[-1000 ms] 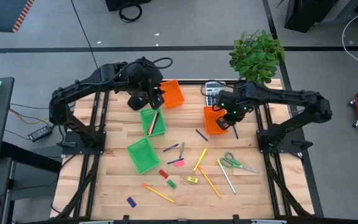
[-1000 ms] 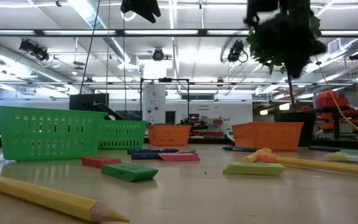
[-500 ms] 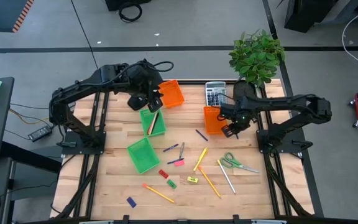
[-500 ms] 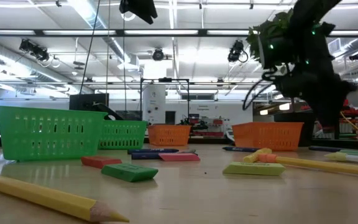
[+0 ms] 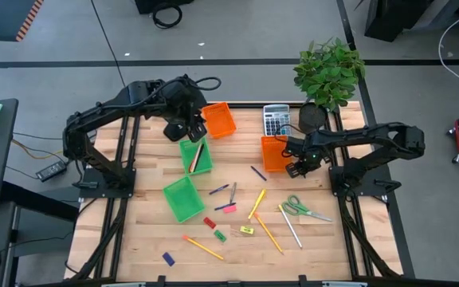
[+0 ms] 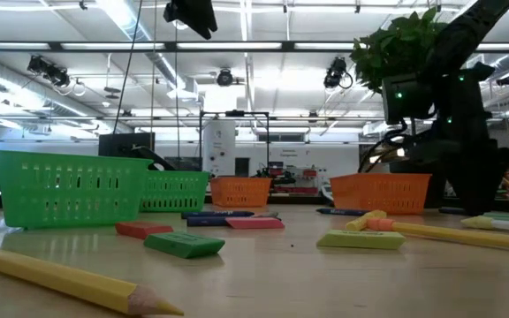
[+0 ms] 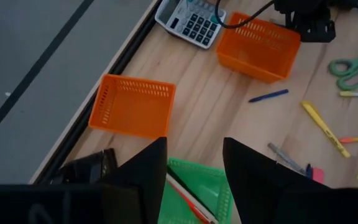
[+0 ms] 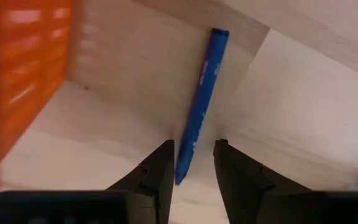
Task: Sort crayons/erasers/pens/pencils in bins
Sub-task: Put the top right blue crayon into the bottom orange bin
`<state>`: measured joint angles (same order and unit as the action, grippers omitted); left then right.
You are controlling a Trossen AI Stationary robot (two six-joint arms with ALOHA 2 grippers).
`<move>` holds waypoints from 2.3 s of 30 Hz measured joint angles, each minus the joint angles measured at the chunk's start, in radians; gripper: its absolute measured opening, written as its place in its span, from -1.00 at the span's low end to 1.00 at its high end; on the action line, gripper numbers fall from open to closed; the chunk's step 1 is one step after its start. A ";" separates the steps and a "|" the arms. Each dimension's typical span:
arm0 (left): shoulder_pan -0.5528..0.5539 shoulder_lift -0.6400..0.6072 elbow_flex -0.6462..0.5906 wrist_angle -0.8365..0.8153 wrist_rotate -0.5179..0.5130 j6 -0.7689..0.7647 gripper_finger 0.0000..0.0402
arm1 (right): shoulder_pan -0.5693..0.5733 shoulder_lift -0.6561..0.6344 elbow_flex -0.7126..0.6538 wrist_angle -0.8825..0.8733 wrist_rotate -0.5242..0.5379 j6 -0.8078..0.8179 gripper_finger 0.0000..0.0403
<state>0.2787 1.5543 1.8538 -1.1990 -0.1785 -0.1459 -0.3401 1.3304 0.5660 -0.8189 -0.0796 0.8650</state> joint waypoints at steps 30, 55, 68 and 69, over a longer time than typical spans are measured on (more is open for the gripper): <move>0.000 0.000 0.000 -0.037 0.000 0.000 -0.19 | 0.073 -0.007 -0.055 0.082 0.094 0.139 -0.82; 0.000 0.000 0.000 -0.031 0.000 0.005 -0.19 | 0.096 -0.174 0.009 0.018 0.045 0.272 -0.82; 0.000 0.000 0.000 -0.026 0.000 0.029 -0.19 | 0.093 -0.176 0.260 -0.157 0.113 0.226 -0.82; 0.000 0.000 0.000 -0.023 0.000 0.031 -0.19 | 0.091 -0.168 0.277 -0.140 0.118 0.222 -0.82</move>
<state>0.2787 1.5547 1.8535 -1.2218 -0.1787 -0.1150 -0.2493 1.1624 0.8430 -0.9587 0.0384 1.0872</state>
